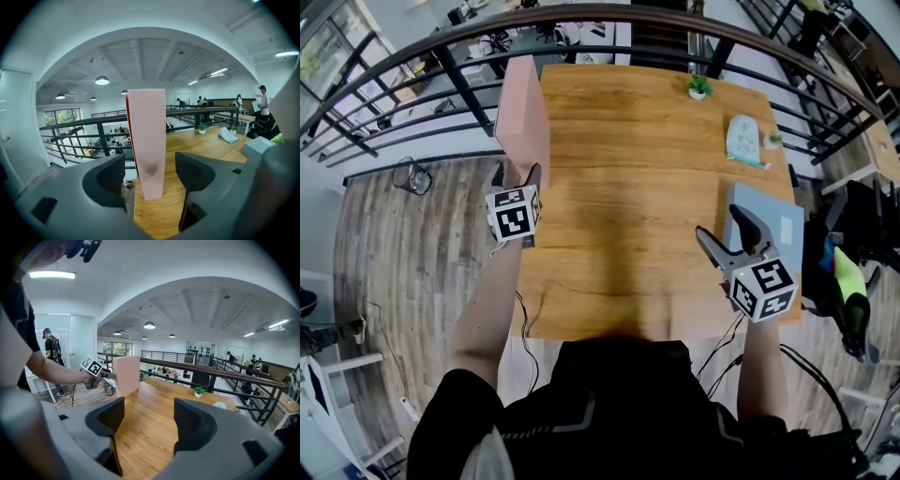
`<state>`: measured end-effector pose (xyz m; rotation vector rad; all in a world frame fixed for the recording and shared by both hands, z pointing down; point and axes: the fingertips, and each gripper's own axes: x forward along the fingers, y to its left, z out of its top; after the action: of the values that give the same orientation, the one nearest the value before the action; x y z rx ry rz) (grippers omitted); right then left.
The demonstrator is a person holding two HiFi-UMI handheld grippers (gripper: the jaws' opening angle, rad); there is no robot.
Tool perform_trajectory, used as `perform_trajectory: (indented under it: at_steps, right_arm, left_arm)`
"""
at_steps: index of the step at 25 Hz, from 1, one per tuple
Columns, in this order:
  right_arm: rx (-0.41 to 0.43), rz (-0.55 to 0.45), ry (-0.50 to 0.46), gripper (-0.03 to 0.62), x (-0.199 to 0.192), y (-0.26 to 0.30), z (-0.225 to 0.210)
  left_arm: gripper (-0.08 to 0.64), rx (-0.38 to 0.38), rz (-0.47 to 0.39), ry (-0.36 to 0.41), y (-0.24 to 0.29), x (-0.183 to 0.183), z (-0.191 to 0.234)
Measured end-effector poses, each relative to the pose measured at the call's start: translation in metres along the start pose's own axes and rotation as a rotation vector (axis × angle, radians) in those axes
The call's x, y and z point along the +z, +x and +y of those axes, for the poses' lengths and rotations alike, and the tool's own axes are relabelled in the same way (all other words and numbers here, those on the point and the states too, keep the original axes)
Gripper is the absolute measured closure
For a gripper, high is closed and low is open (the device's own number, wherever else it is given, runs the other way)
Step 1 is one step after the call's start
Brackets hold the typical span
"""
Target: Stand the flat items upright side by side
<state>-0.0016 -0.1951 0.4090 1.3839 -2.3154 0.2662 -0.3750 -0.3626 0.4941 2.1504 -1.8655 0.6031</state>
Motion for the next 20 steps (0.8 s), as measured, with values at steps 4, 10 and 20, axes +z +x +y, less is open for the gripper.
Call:
perform_trajectory:
  at_steps: [4,10,20]
  right_arm:
    - [-0.001,-0.026,0.004,0.255,0.005,-0.013,-0.014]
    - [-0.022,-0.046,0.009,0.255,-0.010,-0.049,-0.054]
    - [-0.100,-0.098,0.074,0.255,-0.040,-0.124,-0.139]
  left_arm:
    - [0.225,0.004,-0.018,-0.014,-0.031,0.002,-0.012]
    - [0.225,-0.099,-0.024,-0.006,-0.073,0.003,-0.079]
    - [0.225,-0.325,-0.123,0.037,-0.116,0.047,-0.231]
